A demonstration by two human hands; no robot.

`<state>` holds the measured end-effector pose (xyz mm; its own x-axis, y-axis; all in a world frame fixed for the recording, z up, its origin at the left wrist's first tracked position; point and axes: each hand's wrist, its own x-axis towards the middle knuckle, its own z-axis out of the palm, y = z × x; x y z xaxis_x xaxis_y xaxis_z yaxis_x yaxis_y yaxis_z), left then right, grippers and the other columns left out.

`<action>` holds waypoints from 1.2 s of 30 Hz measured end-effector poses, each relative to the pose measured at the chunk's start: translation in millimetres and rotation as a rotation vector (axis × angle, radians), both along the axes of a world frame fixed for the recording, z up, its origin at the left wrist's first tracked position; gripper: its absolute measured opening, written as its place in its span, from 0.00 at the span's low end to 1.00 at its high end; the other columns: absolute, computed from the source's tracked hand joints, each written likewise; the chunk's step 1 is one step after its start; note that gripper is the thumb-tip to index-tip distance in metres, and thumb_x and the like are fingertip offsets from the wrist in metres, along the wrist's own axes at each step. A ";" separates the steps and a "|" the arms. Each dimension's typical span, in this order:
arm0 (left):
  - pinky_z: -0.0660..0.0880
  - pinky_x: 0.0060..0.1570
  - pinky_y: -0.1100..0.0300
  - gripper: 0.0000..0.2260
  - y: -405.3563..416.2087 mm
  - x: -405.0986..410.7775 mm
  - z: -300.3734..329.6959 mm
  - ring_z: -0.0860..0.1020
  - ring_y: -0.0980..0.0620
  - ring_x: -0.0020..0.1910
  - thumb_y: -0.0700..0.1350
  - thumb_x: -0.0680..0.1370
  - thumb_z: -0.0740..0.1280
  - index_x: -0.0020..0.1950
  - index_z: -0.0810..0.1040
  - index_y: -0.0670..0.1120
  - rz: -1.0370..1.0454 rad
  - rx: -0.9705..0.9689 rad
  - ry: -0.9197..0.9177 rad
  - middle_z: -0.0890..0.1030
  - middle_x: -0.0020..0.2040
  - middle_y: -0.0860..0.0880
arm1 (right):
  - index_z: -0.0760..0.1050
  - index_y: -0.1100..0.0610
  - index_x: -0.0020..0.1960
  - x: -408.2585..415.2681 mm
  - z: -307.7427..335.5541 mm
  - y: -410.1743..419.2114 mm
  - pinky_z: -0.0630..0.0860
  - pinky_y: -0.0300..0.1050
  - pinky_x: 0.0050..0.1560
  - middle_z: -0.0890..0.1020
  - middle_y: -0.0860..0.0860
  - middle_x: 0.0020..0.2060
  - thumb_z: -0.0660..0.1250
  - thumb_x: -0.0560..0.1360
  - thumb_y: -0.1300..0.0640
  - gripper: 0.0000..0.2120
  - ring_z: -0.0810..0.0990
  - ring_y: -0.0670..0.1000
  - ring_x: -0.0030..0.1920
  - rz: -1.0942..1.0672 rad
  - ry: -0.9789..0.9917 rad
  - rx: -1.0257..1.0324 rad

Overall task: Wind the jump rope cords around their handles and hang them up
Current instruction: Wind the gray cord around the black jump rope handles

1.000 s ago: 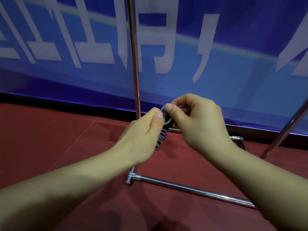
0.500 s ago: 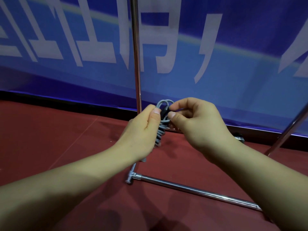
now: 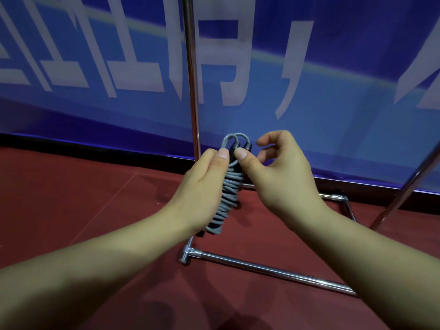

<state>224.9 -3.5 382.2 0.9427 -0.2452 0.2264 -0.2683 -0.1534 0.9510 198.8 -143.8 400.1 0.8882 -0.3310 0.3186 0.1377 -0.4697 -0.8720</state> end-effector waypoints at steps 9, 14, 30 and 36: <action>0.76 0.54 0.35 0.19 1.2 2.4 -2.2 0.78 0.47 0.43 0.61 0.70 0.64 0.51 0.78 0.48 -0.049 -0.040 0.084 0.80 0.43 0.46 | 0.79 0.54 0.45 0.8 -3.1 -3.2 0.80 0.60 0.48 0.84 0.53 0.37 0.71 0.76 0.50 0.07 0.82 0.53 0.38 0.168 0.031 0.126; 0.78 0.43 0.47 0.14 2.5 6.0 -7.9 0.80 0.47 0.36 0.56 0.76 0.64 0.40 0.82 0.49 -0.095 -0.053 0.180 0.82 0.35 0.47 | 0.80 0.54 0.47 -1.2 -2.6 -4.0 0.80 0.51 0.46 0.85 0.52 0.39 0.67 0.79 0.53 0.06 0.82 0.49 0.38 0.212 0.011 0.079; 0.80 0.35 0.51 0.16 3.7 1.2 5.5 0.81 0.41 0.32 0.54 0.78 0.63 0.62 0.72 0.48 -0.258 -0.180 0.065 0.80 0.35 0.42 | 0.78 0.56 0.45 7.8 2.7 -15.7 0.63 0.48 0.37 0.76 0.59 0.32 0.58 0.83 0.53 0.14 0.73 0.55 0.32 0.619 0.279 0.388; 0.79 0.36 0.50 0.16 3.6 2.7 4.9 0.81 0.42 0.34 0.55 0.78 0.63 0.62 0.73 0.48 -0.237 -0.195 0.059 0.81 0.35 0.42 | 0.74 0.56 0.52 8.6 3.0 -17.1 0.62 0.45 0.36 0.74 0.54 0.31 0.56 0.84 0.53 0.10 0.70 0.51 0.32 0.636 0.330 0.451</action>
<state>227.5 0.1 387.0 0.8776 -0.4165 0.2374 -0.2182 0.0938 0.9714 207.4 -160.9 403.1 0.9726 0.2302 -0.0329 -0.0369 0.0133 -0.9992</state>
